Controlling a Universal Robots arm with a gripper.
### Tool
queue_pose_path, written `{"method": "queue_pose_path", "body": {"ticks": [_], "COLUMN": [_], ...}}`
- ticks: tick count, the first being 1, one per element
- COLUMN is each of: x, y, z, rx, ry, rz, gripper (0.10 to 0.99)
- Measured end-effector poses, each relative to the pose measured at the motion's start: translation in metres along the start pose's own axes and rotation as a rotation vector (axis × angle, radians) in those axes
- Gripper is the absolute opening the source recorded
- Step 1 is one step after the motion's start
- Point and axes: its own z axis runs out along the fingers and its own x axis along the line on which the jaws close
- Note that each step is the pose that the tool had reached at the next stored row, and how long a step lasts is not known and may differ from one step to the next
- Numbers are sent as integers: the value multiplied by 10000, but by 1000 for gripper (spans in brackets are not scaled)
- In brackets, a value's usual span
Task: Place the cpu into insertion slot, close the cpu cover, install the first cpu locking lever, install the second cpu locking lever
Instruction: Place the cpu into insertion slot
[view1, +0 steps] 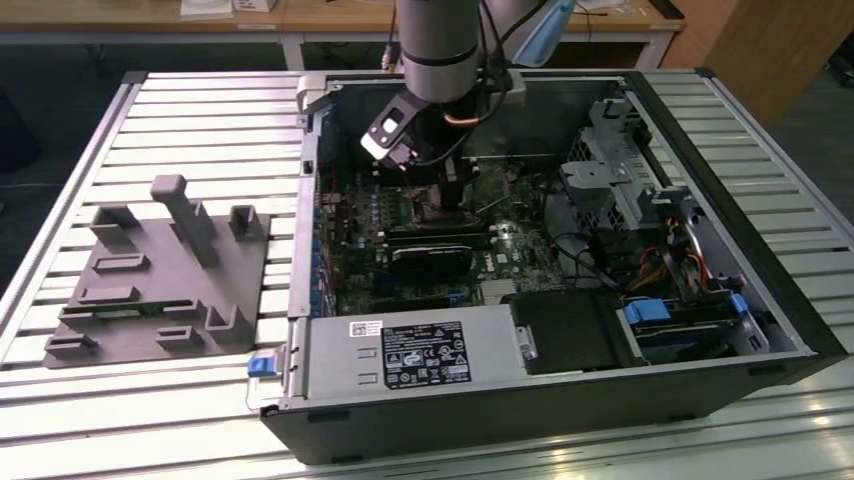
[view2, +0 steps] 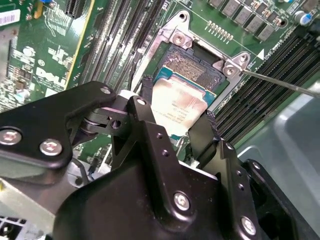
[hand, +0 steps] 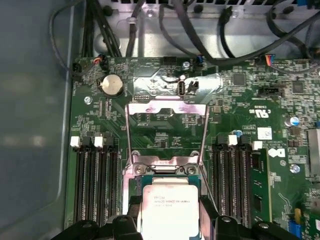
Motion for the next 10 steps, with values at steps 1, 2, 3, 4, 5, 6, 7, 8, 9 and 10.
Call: {"method": "queue_pose_path", "body": {"ticks": [1, 2, 3, 4, 5, 6, 7, 8, 9, 10], "x": [0, -1, 0, 1, 4, 7, 9, 9, 9, 9], "y": [-2, -7, -14, -21, -31, -39, -44, -47, -49, -51], "z": [6, 10, 12, 14, 15, 18, 22, 27, 33, 40], "rx": [1, 2, 3, 3, 3, 2, 1, 1, 1, 0], "ry": [0, -1, -1, -1, -1, -1, -1, -7, -16, -25], "rz": [-1, 0, -1, -1, -1, 0, 16, 65, 131, 197], "gripper": [537, 537, 537, 537, 537, 537, 537, 537, 537, 537]}}
